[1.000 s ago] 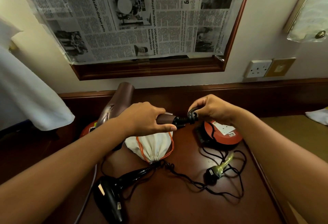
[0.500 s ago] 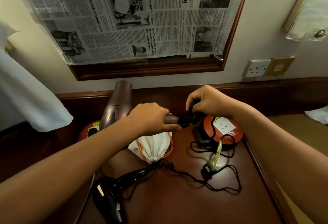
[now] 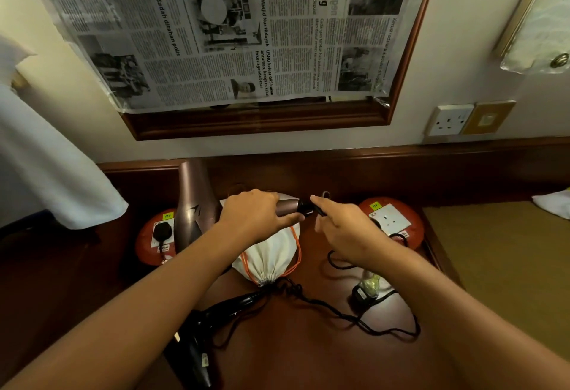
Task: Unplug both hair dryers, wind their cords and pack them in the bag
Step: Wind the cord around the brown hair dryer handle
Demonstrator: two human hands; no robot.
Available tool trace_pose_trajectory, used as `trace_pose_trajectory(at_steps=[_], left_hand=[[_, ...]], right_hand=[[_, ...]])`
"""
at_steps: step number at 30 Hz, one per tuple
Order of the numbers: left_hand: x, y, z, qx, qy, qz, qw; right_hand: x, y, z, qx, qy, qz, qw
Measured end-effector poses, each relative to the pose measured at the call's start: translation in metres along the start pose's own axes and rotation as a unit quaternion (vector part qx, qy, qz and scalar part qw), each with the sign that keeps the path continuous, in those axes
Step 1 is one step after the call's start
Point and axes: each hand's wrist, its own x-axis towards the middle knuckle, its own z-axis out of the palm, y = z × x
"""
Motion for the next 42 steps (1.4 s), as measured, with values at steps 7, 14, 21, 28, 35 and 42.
trace_pose_trajectory(at_steps=[7, 14, 21, 28, 35, 42], left_hand=[[0.0, -0.004, 0.002, -0.061, 0.012, -0.013, 0.998], [-0.006, -0.001, 0.002, -0.14, 0.016, 0.008, 0.99], [-0.007, -0.007, -0.002, -0.164, 0.023, 0.042, 0.985], [-0.007, -0.008, -0.009, -0.195, 0.019, 0.117, 0.974], [-0.017, -0.004, -0.026, -0.179, -0.028, 0.157, 0.971], [-0.013, -0.003, -0.023, -0.088, -0.05, 0.163, 0.981]], right_hand=[[-0.012, 0.012, 0.03, 0.306, 0.077, 0.052, 0.947], [-0.008, 0.031, 0.029, 0.291, 0.004, 0.105, 0.951], [0.003, 0.056, 0.021, 0.427, -0.021, 0.075, 0.901], [0.01, 0.059, 0.017, 0.36, 0.016, 0.034, 0.932], [0.024, 0.062, -0.006, 0.267, 0.041, 0.079, 0.96], [0.028, 0.039, -0.046, 0.22, 0.026, -0.001, 0.975]])
